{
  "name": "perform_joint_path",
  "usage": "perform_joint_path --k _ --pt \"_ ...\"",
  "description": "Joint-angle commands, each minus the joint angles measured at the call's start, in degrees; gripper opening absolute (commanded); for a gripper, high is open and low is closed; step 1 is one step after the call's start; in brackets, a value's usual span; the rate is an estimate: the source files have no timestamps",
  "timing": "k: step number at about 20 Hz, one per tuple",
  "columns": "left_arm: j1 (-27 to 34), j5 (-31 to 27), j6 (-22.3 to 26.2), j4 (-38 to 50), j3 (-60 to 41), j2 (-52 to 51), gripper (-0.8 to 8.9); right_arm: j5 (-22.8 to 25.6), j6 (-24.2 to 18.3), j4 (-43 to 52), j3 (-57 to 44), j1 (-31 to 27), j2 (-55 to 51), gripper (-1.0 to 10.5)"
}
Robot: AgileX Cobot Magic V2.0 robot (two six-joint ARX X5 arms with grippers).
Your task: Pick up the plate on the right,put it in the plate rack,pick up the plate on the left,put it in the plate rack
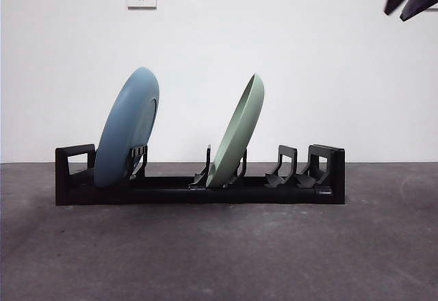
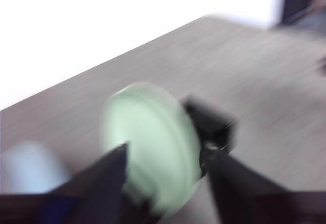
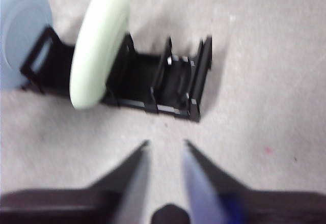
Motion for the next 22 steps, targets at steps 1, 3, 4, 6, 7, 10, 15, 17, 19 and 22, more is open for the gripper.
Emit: perform_joint_path --k 1,3,4,6,7,10,15,17,19,22 --pt "1.4 -3.3 1.8 -9.4 -0.3 -4.3 -0.09 0.2 -1.7 -1.4 0.0 0.0 0.3 -0.1" --pt "4.3 -4.5 2.0 -17.9 -0.3 -7.6 -0.09 0.3 -2.4 -1.7 -0.2 0.0 -0.1 -0.1" --pt "6.0 -4.5 2.0 -21.6 -0.3 -8.9 -0.09 0.4 -2.4 -1.0 -0.7 0.0 -1.0 -0.1" --pt "9.2 -4.4 2.0 -25.3 -1.5 -11.7 -0.09 0.7 -2.3 3.9 -4.4 0.0 -5.0 -0.1" --pt "10.6 -4.2 2.0 -25.2 -2.7 -13.6 -0.09 1.9 -1.2 7.2 -7.2 0.1 -7.8 -0.1" --pt "12.8 -4.1 1.9 -22.2 -8.7 -21.1 -0.09 5.7 1.1 15.3 -16.3 0.1 -16.4 -0.1" --pt "13.5 -4.3 0.8 -17.7 -20.8 -35.5 -0.09 7.7 2.2 19.3 -27.5 0.1 -29.7 -0.1" --pt "13.5 -4.1 -0.1 -16.5 -23.0 -39.0 -0.09 8.0 2.2 18.5 -28.4 0.1 -31.9 -0.1" --pt "13.4 -4.1 -0.5 -15.9 -22.9 -39.4 -0.08 9.7 2.3 18.4 -28.4 0.1 -31.7 0.0" --pt "13.4 -4.1 -0.7 -17.4 -22.9 -39.4 -0.03 9.2 2.2 17.9 -28.4 0.1 -31.1 0.0"
